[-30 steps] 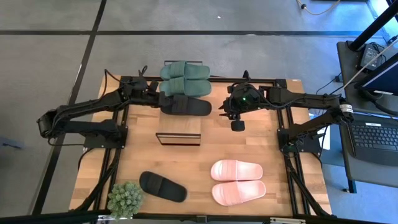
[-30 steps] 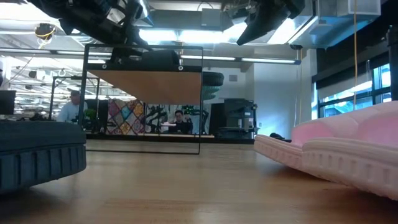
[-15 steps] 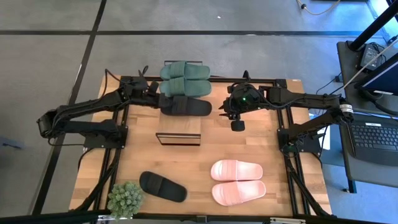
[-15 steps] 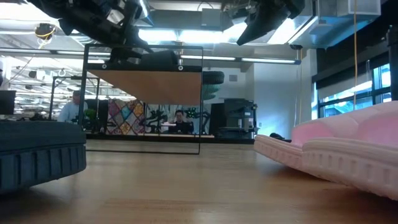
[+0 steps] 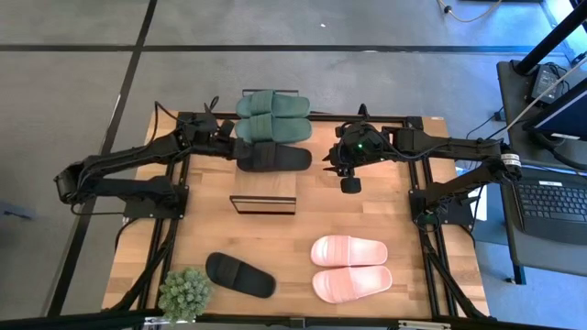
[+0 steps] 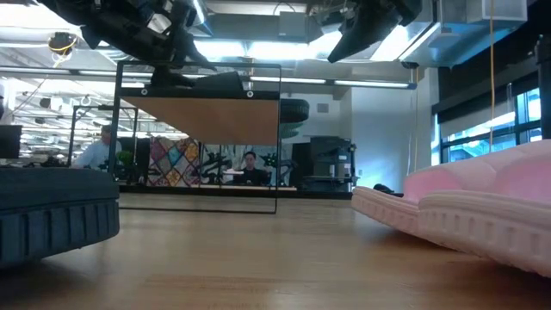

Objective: Pick and place slides into the shelf
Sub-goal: Put the right black slipper on the shelf

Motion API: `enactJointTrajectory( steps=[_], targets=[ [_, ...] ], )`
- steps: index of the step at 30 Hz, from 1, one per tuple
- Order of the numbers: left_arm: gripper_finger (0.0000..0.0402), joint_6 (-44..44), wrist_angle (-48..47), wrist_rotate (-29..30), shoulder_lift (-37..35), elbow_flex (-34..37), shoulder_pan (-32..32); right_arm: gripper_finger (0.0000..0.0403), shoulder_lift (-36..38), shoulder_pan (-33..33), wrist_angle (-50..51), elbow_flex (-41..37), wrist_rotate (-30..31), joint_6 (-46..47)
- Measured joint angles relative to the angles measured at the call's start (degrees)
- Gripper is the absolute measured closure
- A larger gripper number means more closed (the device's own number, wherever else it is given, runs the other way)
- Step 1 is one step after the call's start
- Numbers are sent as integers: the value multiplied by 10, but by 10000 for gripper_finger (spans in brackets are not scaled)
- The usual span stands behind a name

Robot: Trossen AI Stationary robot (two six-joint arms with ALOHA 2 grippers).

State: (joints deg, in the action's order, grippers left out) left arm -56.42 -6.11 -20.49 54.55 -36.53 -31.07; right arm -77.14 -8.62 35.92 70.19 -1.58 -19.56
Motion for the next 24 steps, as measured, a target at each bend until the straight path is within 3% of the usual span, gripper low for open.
enactJointTrajectory(
  steps=[16, 20, 24],
  targets=[
    [233, 42, -29, -20, -120, 0, -24, 278, 0, 0, 4, 0, 0, -2],
    [233, 120, -24, -56, -131, 0, 10, 278, 0, 0, -23, -10, 0, -31],
    [233, 199, -19, -41, -138, 0, 40, 278, 0, 0, -86, -21, -15, -33]
  ],
)
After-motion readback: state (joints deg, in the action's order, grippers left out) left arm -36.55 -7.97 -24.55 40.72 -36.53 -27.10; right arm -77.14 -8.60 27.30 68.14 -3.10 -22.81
